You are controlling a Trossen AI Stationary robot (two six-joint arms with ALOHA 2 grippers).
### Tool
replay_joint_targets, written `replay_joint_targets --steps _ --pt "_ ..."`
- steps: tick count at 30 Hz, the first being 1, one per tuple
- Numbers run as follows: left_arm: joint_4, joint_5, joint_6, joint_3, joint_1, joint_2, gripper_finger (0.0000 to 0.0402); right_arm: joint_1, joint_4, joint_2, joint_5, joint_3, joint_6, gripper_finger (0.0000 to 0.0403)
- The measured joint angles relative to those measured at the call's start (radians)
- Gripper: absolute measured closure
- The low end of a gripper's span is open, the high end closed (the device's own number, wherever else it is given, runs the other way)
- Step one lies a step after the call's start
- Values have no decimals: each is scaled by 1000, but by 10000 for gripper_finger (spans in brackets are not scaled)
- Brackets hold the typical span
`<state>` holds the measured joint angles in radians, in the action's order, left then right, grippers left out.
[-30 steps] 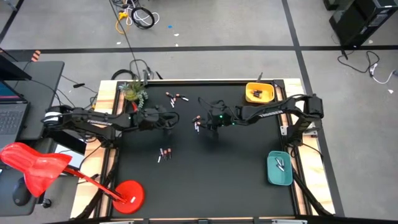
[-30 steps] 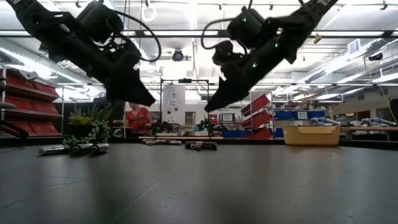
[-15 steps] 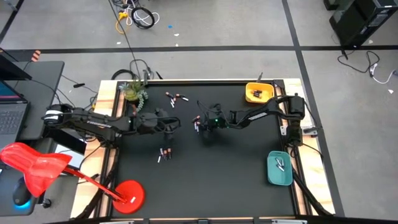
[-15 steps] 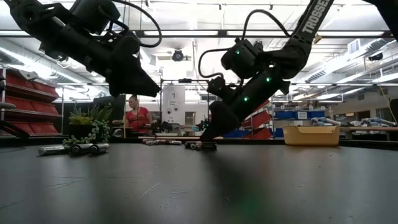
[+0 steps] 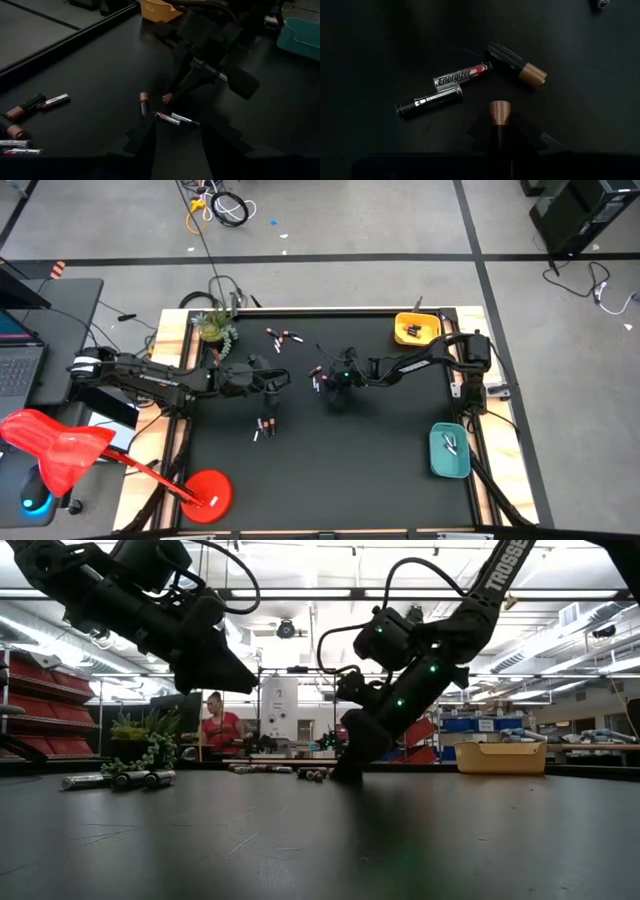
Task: Sort batteries
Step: Put the black battery into the yellow bin
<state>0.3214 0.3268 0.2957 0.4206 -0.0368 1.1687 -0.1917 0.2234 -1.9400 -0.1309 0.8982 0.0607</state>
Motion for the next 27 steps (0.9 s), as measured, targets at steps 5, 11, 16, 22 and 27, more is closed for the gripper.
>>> replay_joint_targets --steps 5,11,16,22,27 --pt "0 4 -1 0 0 0 245 0 -25 23 0 -3 -1 354" --pt "1 6 -2 0 0 0 245 0 -135 172 -50 -11 -43 354" --pt "2 6 -3 0 0 0 245 -16 -316 338 -192 -10 -67 354" --pt "3 8 -3 0 0 0 245 -137 -532 506 -302 -7 -33 354" --pt "5 9 -3 0 0 0 245 -358 -681 549 -300 -7 13 354"
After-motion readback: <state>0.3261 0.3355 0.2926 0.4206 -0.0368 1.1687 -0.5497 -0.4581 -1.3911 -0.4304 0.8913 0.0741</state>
